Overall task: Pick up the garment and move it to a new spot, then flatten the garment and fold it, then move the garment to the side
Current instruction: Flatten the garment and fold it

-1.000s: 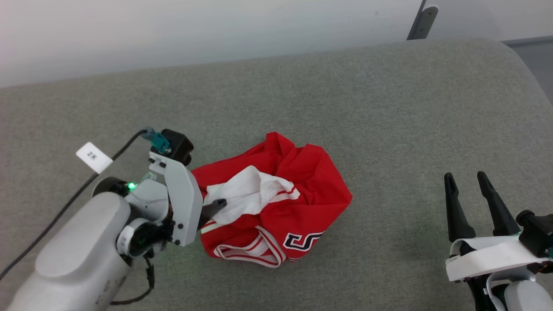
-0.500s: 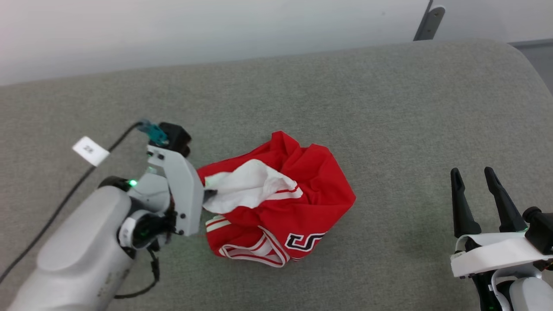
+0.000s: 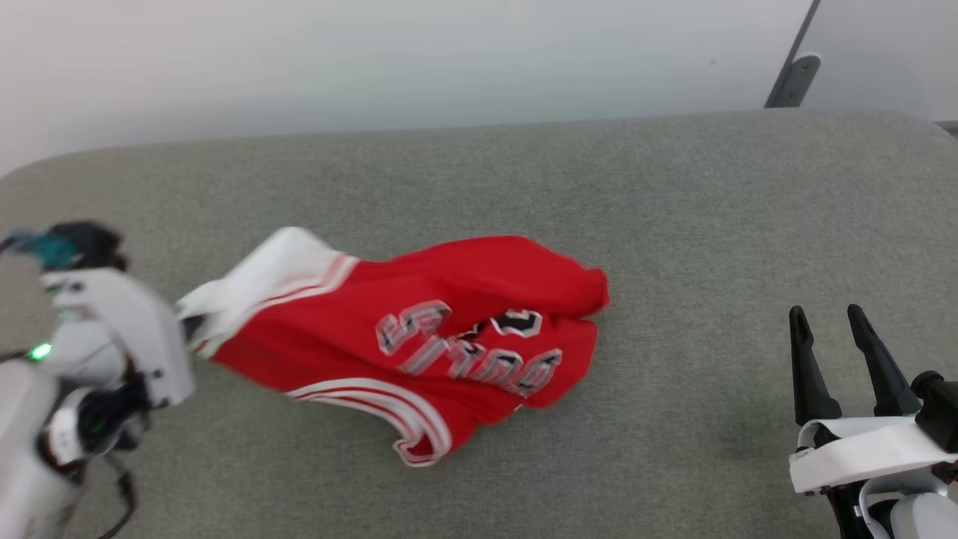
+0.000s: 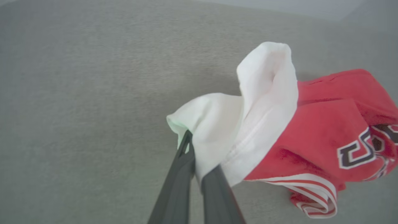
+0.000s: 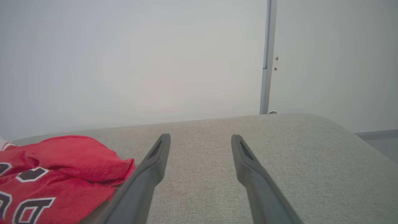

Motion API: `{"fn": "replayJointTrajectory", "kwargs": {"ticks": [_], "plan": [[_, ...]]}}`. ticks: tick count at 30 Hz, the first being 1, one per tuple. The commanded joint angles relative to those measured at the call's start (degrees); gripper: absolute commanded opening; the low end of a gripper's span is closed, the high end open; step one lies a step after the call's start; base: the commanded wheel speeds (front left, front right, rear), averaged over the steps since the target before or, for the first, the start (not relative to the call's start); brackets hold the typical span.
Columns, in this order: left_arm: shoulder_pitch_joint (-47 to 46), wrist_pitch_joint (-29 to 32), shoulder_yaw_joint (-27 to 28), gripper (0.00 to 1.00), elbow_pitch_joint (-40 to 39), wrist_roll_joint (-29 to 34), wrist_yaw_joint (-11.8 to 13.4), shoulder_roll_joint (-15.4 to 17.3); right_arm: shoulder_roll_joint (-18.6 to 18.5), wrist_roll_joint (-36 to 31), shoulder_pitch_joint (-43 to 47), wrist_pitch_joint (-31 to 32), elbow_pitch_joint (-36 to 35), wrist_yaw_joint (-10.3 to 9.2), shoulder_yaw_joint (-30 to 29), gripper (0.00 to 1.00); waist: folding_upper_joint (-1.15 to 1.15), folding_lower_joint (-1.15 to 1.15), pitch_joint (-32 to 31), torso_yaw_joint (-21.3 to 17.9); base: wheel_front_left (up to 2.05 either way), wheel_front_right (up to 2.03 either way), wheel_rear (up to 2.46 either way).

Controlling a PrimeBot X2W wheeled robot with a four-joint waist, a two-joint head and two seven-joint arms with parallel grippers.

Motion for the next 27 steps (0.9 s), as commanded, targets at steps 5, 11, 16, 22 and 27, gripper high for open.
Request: {"fn": "replayJointTrajectory", "kwargs": {"ticks": [5, 11, 16, 22, 27], "plan": [[7.1, -2.7, 3.3, 0.00, 2.8, -1.9, 2.2, 3.5, -0.4, 0.3, 0.8, -0.3, 0.3, -0.08, 0.1, 1.00, 0.00, 0.00, -1.0, 1.1, 0.00, 0.00, 0.00], [13.1, -4.4, 4.3, 0.00, 6.9, -3.8, 2.1, 3.3, -0.9, 1.0, 1.3, -0.3, 1.0, -0.08, 0.7, 1.00, 0.00, 0.00, -1.9, 1.5, 0.00, 0.00, 0.00], [14.4, -5.5, 2.3, 0.00, 10.0, -3.1, 0.1, 1.3, -1.4, 1.6, 1.8, -0.3, 1.7, -0.08, 1.9, 1.00, 0.00, 0.00, -2.9, 2.1, 0.00, 0.00, 0.00], [12.5, -8.4, 1.9, 1.00, 11.2, -2.4, -3.0, -0.2, -2.4, 3.0, 2.3, 0.8, 2.2, -0.08, 4.5, 1.00, 0.00, 0.00, -4.5, 3.5, 0.00, 0.00, 0.00], [11.3, -12.1, 2.3, 1.00, 8.8, -0.7, -4.3, 0.5, -3.6, 4.9, 3.0, 2.5, 2.1, -0.08, 7.5, 1.00, 0.00, 0.00, -5.5, 5.6, 0.00, 0.00, 0.00]]}}
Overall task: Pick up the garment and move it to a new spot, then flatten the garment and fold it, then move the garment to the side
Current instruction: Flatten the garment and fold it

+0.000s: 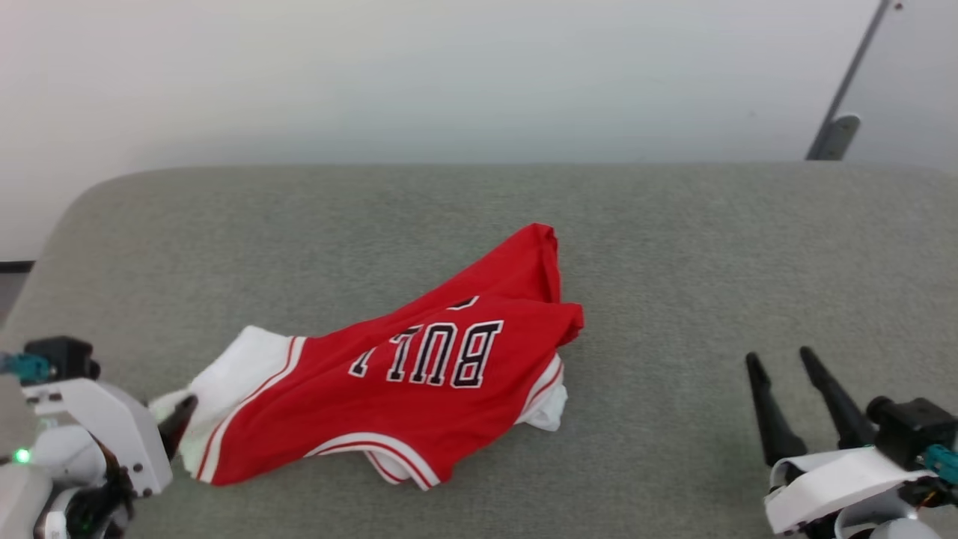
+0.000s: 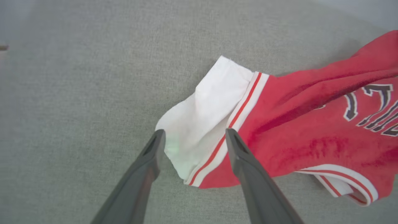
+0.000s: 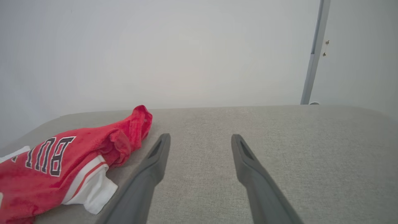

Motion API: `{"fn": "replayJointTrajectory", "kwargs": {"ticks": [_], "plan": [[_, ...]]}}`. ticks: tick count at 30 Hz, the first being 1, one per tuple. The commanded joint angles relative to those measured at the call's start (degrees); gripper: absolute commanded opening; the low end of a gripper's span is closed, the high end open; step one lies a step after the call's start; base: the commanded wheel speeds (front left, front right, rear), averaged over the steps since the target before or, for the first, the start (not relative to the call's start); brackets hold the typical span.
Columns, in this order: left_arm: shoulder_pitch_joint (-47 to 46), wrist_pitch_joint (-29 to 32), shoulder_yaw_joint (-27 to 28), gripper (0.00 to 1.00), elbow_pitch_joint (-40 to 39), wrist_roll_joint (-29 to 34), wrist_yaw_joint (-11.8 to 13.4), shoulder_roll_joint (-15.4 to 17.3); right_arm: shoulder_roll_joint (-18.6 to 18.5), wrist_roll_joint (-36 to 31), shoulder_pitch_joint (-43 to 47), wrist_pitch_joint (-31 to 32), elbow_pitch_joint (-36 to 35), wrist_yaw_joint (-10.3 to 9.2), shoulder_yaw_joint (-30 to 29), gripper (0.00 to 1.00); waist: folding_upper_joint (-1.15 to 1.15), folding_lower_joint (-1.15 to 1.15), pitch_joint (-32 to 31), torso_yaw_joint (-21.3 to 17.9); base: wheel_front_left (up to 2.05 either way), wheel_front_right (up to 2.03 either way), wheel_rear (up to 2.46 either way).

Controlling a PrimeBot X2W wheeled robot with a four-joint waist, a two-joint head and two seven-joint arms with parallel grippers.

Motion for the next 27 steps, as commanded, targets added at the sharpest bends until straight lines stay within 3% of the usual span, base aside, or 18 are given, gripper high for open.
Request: {"fn": "replayJointTrajectory", "kwargs": {"ticks": [1, 9, 22, 27], "plan": [[-0.6, -1.5, 0.4, 1.00, -1.1, 0.9, -0.3, 0.5, -0.5, 1.0, 0.9, 0.8, -0.2, -0.08, 1.4, 1.00, 0.00, 0.00, -0.8, 1.7, 0.00, 0.00, 0.00], [1.0, -11.8, 2.4, 1.00, -6.5, 4.4, -0.6, 1.0, -2.6, 4.1, -0.5, 5.5, -0.2, -0.08, 6.9, 1.00, 0.00, 0.00, -0.6, 6.1, 0.00, 0.00, 0.00], [8.7, -31.9, 5.8, 1.00, -12.9, 8.1, -0.2, -2.3, -7.0, 8.5, -5.6, 19.5, 2.3, -0.08, 15.9, 1.00, 0.00, 0.00, 1.3, 15.3, 0.00, 0.00, 0.00], [10.5, -34.4, 6.7, 1.00, -13.8, 9.0, -0.3, -3.6, -8.1, 8.8, -7.3, 24.1, 4.0, -0.08, 17.8, 1.00, 0.00, 0.00, 2.0, 17.0, 0.00, 0.00, 0.00]]}}
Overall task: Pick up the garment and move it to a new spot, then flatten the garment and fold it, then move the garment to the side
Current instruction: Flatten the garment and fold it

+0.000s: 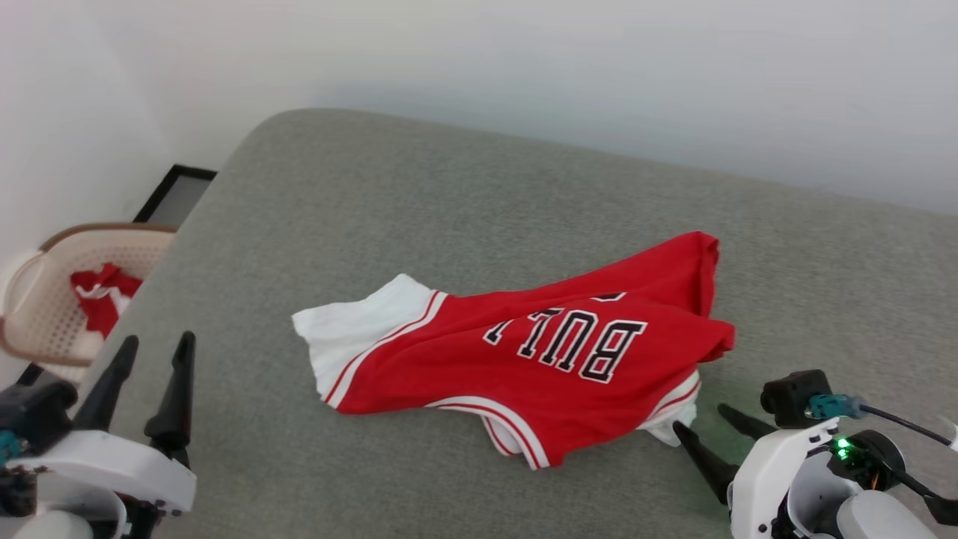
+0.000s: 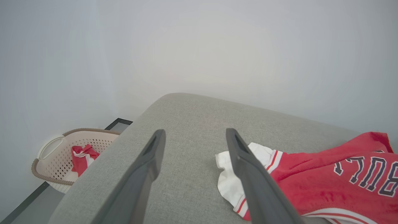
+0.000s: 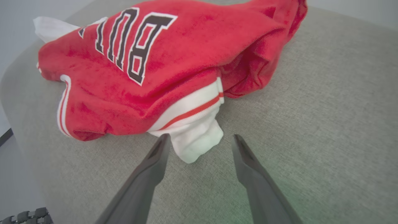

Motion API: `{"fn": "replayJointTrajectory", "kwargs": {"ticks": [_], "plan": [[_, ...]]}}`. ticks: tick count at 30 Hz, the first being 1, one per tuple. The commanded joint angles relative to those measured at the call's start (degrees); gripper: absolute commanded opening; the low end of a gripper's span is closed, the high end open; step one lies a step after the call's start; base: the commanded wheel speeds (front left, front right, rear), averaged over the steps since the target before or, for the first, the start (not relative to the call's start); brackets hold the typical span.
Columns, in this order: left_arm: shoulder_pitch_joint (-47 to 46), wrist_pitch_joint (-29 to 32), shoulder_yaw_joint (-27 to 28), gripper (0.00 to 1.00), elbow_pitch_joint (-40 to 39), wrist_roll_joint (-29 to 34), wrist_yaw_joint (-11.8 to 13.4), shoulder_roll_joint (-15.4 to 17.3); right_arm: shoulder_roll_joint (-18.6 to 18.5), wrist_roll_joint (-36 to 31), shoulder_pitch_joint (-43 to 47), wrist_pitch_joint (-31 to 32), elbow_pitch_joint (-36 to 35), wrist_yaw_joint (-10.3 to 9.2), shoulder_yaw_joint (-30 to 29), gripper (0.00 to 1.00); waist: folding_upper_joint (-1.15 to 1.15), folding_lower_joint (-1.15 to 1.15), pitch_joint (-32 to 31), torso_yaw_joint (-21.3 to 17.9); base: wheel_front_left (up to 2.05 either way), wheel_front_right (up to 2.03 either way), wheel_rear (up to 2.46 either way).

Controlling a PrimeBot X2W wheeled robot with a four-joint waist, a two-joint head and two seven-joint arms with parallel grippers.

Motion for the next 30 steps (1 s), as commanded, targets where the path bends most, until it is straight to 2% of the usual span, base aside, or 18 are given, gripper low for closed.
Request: {"fn": "replayJointTrajectory", "kwargs": {"ticks": [1, 9, 11, 16, 22, 30], "plan": [[0.5, -0.4, 0.2, 1.00, -0.3, 0.5, -0.2, -0.4, -0.1, 0.4, -0.5, 0.7, 0.5, -0.08, 0.3, 1.00, 0.00, 0.00, 1.0, 1.7, 0.00, 0.00, 0.00], [2.3, -1.5, 3.6, 1.00, -0.7, 3.9, -1.6, -4.0, 0.2, -1.3, -4.1, 8.5, 6.7, -0.08, 2.3, 1.00, 0.00, 0.00, 1.5, 3.9, 0.00, 0.00, 0.00], [2.7, -1.5, 5.6, 1.00, -1.4, 5.1, -2.2, -5.4, 0.2, -2.5, -4.8, 9.3, 8.3, -0.08, 2.3, 0.00, 0.00, 0.00, 1.5, 4.1, 0.00, 0.00, 0.00], [4.7, -1.4, 10.4, 1.00, -2.6, 7.7, -3.9, -8.2, 0.7, -2.7, -6.1, 8.9, 10.1, -0.08, 2.2, 0.00, 0.00, 0.00, 1.1, 3.7, 0.00, 0.00, 0.00], [7.1, -1.5, 14.7, 1.00, -3.4, 10.5, -5.6, -10.4, -0.9, -1.9, -7.1, 10.7, 9.1, -0.08, 1.0, 0.00, 0.00, 0.00, 0.3, 1.8, 0.00, 0.00, 0.00], [9.2, -1.5, 17.9, 1.00, -4.1, 12.8, -6.9, -11.2, -6.0, -1.5, -5.0, 14.8, 3.7, -0.08, -4.2, 0.00, 0.00, 0.00, -0.5, -1.8, 0.00, 0.00, 0.00]]}}
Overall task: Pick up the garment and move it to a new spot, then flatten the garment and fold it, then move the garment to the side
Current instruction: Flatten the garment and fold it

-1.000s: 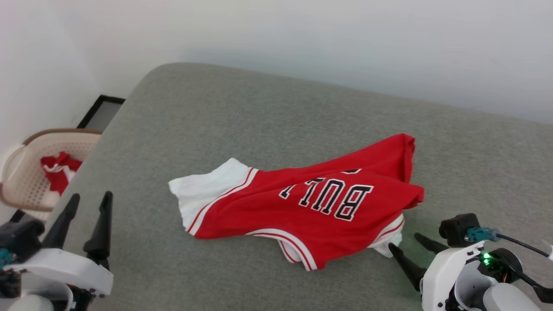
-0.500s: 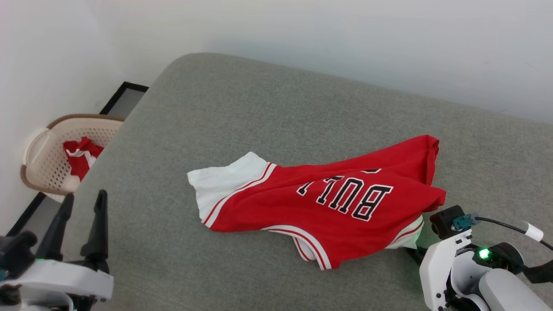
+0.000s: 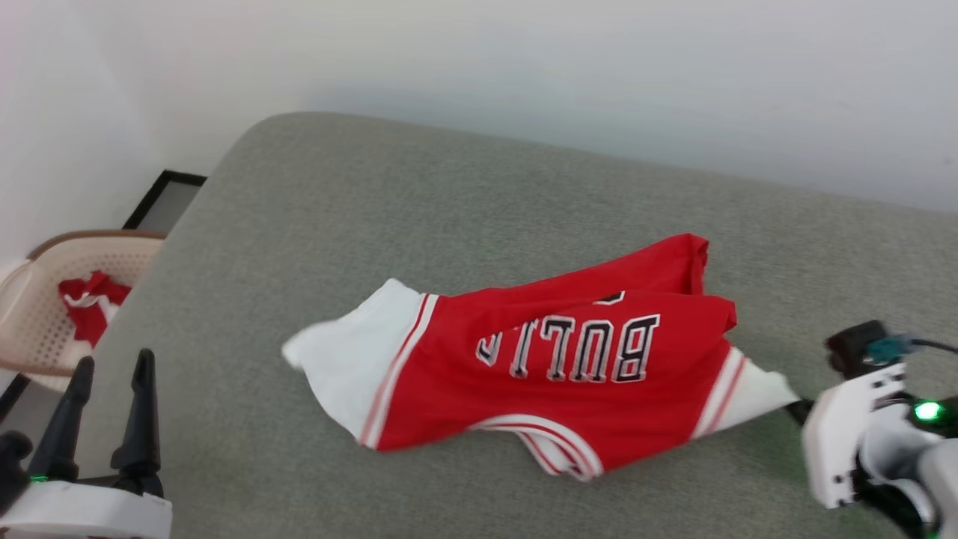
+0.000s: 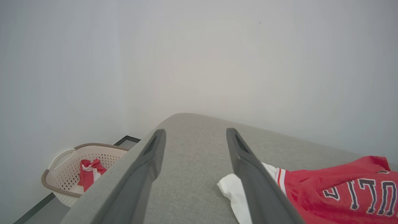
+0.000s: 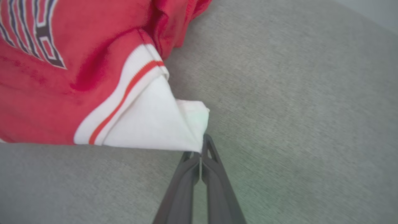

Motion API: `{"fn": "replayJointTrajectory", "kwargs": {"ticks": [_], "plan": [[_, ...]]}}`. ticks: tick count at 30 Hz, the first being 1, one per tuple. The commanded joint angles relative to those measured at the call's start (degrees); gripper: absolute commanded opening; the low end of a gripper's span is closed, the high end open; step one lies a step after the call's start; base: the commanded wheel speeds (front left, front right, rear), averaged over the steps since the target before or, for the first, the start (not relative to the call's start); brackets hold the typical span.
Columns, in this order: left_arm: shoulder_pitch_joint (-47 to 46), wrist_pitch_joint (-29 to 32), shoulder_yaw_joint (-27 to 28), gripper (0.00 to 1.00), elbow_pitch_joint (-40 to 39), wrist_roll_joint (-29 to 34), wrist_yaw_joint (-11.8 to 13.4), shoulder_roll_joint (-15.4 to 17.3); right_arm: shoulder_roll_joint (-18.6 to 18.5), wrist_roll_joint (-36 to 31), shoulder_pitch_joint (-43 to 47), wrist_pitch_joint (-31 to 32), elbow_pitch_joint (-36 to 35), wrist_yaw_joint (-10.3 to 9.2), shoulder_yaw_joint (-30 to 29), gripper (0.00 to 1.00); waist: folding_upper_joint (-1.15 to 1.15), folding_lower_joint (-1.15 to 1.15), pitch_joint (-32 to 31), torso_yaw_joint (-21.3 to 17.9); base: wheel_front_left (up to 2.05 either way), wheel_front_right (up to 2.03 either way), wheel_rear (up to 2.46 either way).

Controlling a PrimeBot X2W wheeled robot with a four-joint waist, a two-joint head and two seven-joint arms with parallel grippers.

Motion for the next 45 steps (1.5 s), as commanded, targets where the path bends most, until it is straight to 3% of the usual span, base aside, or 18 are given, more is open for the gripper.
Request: {"fn": "replayJointTrajectory", "kwargs": {"ticks": [1, 11, 21, 22, 23, 24, 25, 26, 36, 45], "plan": [[0.6, 0.0, 0.3, 1.00, -0.1, 0.4, -0.3, -0.1, -1.2, -0.2, 1.0, 0.4, -0.7, -0.08, -1.3, 0.00, 0.00, 0.00, -0.4, -1.4, 0.00, 0.00, 0.00], [1.0, 0.0, 0.9, 1.00, 0.3, 1.5, -1.2, -0.1, -5.5, -1.7, 7.2, 7.0, -4.2, -0.08, -13.4, 0.00, 0.00, 0.00, -1.3, -4.6, 0.00, 0.00, 0.00], [0.9, 0.3, 0.0, 1.00, 1.3, 1.5, -1.7, 0.6, -0.5, -3.5, 11.1, 8.4, -0.1, -0.08, -18.4, 0.00, 0.00, 0.00, -2.5, -5.6, 0.00, 0.00, 0.00], [0.9, 0.6, -0.1, 1.00, 1.4, 1.5, -1.7, 0.8, 0.0, -3.5, 10.9, 8.1, 0.4, -0.08, -18.5, 0.03, 0.00, 0.00, -2.7, -5.7, 0.00, 0.00, 0.00], [0.9, 0.9, -0.2, 1.00, 1.3, 1.5, -1.7, 0.9, 0.4, -3.8, 10.6, 7.9, 0.8, -0.08, -18.4, 0.21, 0.00, 0.00, -2.8, -5.9, 0.00, 0.00, 0.00], [0.9, 1.1, -0.3, 1.00, 1.2, 1.4, -1.8, 1.0, 0.8, -3.7, 10.4, 7.7, 1.0, -0.08, -18.4, 0.47, 0.00, 0.00, -3.0, -6.1, 0.00, 0.00, 0.00], [0.9, 1.5, -0.4, 1.00, 1.0, 1.2, -1.7, 1.2, 1.2, -3.6, 10.2, 7.5, 1.3, -0.08, -18.5, 0.84, 0.00, 0.00, -3.0, -6.3, 0.00, 0.00, 0.00], [0.8, 1.9, -0.4, 1.00, 0.9, 1.2, -1.6, 1.4, 1.2, -3.5, 10.0, 7.3, 1.5, -0.08, -18.5, 1.00, 0.00, 0.00, -3.1, -6.5, 0.00, 0.00, 0.00], [-2.3, 10.8, -2.8, 1.00, -2.4, -1.2, -2.2, 3.9, 1.9, -3.0, 9.7, 6.4, -3.5, -0.08, -18.4, 1.00, 0.00, 0.00, -4.0, -10.5, 0.00, 0.00, 0.00], [-9.2, 29.6, -7.9, 1.00, -4.1, -7.1, -0.5, 4.9, 6.3, -7.2, 12.1, -3.5, -13.4, -0.08, -22.5, 1.00, 0.00, 0.00, -3.8, -14.5, 0.00, 0.00, 0.00]]}}
